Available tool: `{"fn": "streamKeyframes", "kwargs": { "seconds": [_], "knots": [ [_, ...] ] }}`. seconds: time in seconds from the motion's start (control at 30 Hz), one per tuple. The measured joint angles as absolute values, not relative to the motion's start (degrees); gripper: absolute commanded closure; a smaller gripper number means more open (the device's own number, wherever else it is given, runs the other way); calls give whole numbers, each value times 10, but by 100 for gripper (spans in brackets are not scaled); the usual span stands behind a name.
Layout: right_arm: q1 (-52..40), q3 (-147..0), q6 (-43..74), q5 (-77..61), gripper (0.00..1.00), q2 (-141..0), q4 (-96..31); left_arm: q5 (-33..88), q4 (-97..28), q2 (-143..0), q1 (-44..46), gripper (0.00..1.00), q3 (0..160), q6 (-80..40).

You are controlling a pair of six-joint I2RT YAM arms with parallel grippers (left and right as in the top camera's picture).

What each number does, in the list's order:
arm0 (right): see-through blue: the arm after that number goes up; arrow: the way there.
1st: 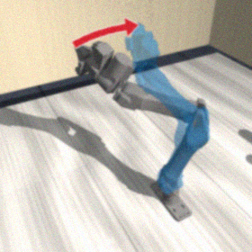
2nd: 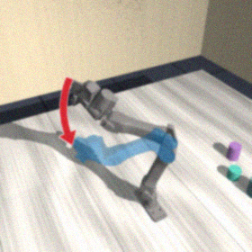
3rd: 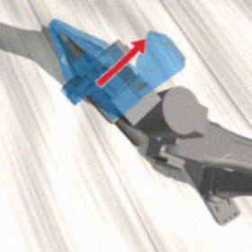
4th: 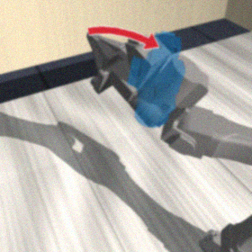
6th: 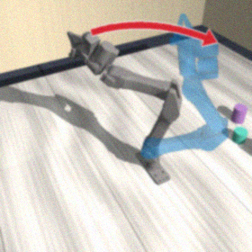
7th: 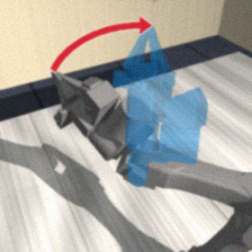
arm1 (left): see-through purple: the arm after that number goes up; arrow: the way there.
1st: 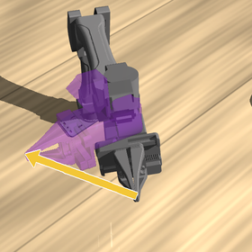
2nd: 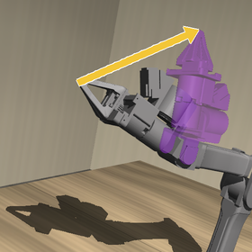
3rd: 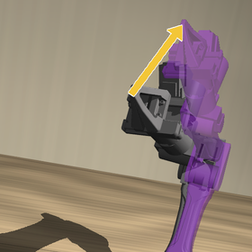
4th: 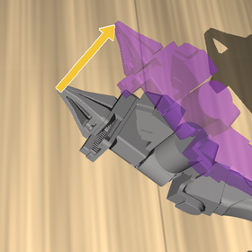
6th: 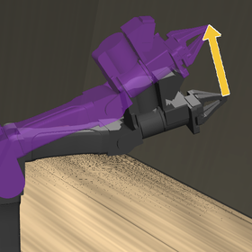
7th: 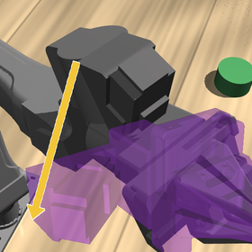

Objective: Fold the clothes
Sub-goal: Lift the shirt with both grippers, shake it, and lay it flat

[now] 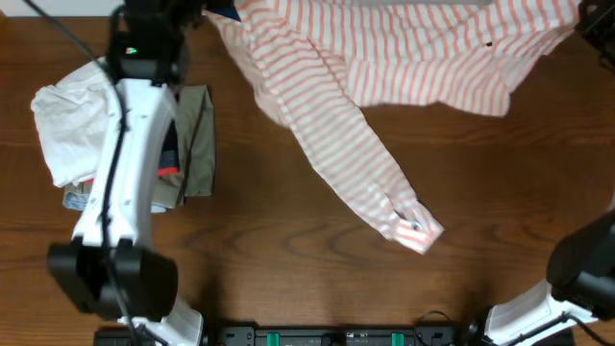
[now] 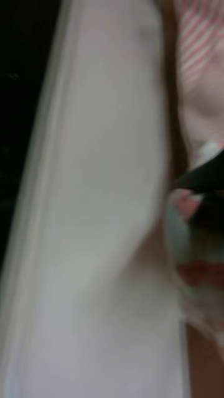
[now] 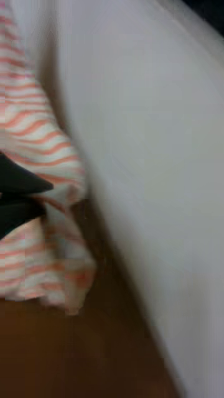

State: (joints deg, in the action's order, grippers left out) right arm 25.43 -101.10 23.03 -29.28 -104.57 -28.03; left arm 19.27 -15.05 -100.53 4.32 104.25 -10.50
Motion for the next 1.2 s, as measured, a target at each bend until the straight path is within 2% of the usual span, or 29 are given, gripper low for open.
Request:
{"fn": "streamKeyframes", "kwargs": {
  "seconds": [0.2,0.37,0.57,0.77,1.1,1.2],
  "knots": [
    [269,-1018,166,-231,99,-1026,-561,215,-478,-994,44,94,1042,-91],
    [276,-1006,130,-112,99,-1027,-687,173,-612,-1007,44,94,996,-73],
    [277,-957,101,28,99,-1027,-737,88,-635,-1007,44,94,907,-67],
    [278,-886,96,89,99,-1027,-737,58,-637,-1007,44,94,828,-66],
    [288,-799,95,110,99,-1027,-705,76,-641,-1007,44,94,795,-66],
    [288,-799,96,111,99,-1027,-704,117,-648,-1007,44,86,795,-63]
  ]
}}
